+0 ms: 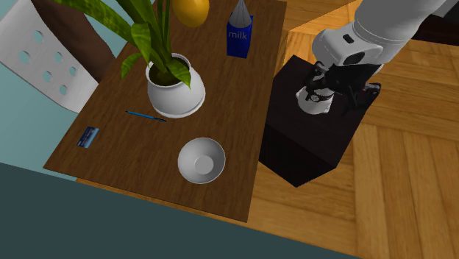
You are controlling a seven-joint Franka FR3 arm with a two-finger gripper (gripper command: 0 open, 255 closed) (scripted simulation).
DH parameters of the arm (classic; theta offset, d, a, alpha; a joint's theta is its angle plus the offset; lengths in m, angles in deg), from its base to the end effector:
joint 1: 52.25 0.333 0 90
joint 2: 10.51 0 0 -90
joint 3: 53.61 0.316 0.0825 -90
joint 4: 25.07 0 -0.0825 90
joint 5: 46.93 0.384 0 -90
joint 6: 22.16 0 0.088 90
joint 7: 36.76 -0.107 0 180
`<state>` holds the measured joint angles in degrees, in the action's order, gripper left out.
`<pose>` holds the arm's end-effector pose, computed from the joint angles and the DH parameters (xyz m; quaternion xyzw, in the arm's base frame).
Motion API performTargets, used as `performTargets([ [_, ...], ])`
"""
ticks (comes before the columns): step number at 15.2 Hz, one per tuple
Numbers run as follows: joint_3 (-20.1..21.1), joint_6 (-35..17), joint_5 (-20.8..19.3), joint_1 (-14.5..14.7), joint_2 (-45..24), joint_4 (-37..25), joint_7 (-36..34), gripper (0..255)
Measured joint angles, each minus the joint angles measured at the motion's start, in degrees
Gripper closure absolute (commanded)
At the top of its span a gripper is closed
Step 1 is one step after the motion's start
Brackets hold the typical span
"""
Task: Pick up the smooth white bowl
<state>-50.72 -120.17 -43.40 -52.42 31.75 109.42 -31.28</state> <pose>0.3333 0.0260 0.5919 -0.9967 -0.0630 -0.0505 0.0122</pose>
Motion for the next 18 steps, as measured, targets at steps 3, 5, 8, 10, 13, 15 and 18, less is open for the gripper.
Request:
performTargets([
  [3,-0.7,-1.6,-0.4,-0.3,-2.2,-0.5,1.0,0],
  [5,-1.5,-3.7,-0.8,-0.6,-5.6,-1.4,2.2,0],
  [8,-3.3,-7.4,-1.6,-1.3,-11.5,-3.2,4.8,0],
  [10,-4.4,-9.5,-2.0,-1.7,-15.3,-4.7,6.5,0],
  [13,-5.7,-12.2,-2.0,-2.0,-22.1,-8.4,8.5,0],
  [15,-6.4,-13.5,-2.0,-2.2,-26.2,-10.9,9.9,0],
  [18,-7.6,-15.5,-1.6,-2.7,-32.1,-14.2,12.2,0],
])
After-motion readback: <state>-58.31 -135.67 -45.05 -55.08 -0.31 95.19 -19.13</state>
